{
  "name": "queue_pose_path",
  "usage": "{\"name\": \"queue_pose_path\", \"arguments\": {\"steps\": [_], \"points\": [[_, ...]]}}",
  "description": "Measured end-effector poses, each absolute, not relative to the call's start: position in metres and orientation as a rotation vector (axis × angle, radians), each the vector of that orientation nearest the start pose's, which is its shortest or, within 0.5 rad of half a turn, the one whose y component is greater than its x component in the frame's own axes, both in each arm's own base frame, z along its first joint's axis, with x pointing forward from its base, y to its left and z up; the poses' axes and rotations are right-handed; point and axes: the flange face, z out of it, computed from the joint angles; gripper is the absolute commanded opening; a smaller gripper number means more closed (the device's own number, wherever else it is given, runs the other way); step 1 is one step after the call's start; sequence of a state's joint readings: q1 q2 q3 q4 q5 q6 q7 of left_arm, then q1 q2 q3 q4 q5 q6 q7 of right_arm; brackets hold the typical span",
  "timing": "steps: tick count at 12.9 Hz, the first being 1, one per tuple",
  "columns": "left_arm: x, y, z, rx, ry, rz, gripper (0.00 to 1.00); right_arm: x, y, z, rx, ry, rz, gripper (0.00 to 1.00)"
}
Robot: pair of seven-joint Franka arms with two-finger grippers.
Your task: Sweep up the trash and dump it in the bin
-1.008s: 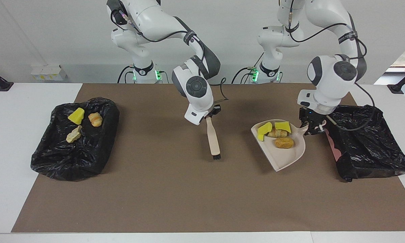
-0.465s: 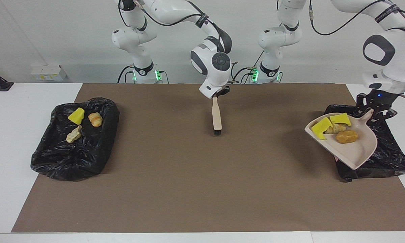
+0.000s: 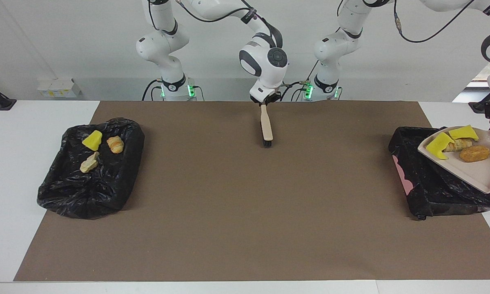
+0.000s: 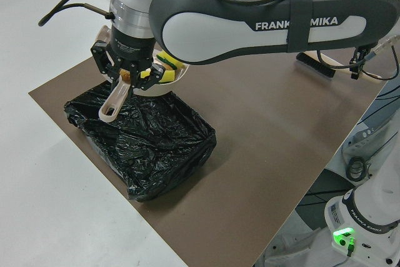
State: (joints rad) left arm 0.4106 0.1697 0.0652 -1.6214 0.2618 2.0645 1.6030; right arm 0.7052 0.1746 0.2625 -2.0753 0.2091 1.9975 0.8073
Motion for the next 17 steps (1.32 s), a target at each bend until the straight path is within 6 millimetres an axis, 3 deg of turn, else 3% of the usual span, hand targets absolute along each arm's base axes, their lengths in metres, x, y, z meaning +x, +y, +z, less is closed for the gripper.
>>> {"name": "queue_pose_path", "arguments": {"steps": [1, 5, 8, 12, 15, 17], "points": [[0.57, 0.305, 0.55, -2.206, 1.599, 0.173, 0.0, 0.302, 0.455, 0.331, -3.149, -0.076, 0.526, 1.0], [0.577, 0.305, 0.553, -2.004, 1.631, 0.376, 0.0, 0.314, 0.455, 0.342, -3.144, -0.076, 0.483, 1.0], [0.577, 0.306, 0.553, -1.914, 1.633, 0.49, 0.0, 0.36, 0.438, 0.379, -3.183, -0.104, 0.389, 1.0], [0.574, 0.297, 0.558, -1.811, 1.531, 0.64, 0.0, 0.454, 0.368, 0.451, -3.142, -0.089, 0.321, 1.0], [0.574, 0.283, 0.573, -1.72, 1.509, 0.71, 0.0, 0.504, 0.311, 0.499, -3.143, -0.209, 0.179, 1.0], [0.575, 0.27, 0.584, -1.694, 1.501, 0.713, 0.0, 0.538, 0.254, 0.514, -3.126, -0.229, 0.129, 1.0]]}}
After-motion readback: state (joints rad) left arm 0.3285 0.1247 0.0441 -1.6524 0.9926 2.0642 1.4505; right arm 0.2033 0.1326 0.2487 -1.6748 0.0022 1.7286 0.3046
